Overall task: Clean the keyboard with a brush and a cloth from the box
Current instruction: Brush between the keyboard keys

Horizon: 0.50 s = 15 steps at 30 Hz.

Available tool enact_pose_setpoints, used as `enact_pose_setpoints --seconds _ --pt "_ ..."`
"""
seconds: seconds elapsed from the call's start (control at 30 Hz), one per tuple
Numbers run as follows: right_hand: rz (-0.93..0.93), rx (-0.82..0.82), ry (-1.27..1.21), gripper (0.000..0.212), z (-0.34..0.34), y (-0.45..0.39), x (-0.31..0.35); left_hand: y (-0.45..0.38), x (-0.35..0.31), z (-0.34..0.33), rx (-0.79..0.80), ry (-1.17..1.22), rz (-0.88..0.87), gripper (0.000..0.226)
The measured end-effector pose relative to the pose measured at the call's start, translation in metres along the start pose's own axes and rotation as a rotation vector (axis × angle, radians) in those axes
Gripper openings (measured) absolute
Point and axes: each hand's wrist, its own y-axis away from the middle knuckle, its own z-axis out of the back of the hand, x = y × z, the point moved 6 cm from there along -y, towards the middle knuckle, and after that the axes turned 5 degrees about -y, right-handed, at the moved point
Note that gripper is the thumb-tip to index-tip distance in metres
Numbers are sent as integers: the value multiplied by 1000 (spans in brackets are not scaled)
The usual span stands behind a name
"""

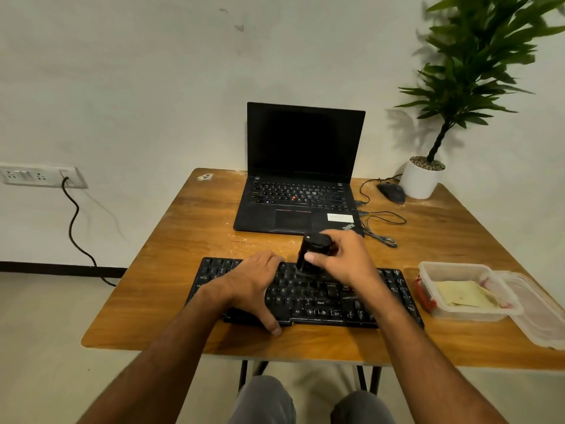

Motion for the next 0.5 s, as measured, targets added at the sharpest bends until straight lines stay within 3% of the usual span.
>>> enact_pose_setpoints --seconds 0.2,0.37,0.5 --pt "-26 115 61 33 -15 14 -7 -1 1 0 5 -9 4 135" --pt "-4 23 -64 29 0 4 4 -1 1 0 9 5 7 136" --pt "-41 63 107 32 -13 5 -9 1 -1 1 14 9 11 138"
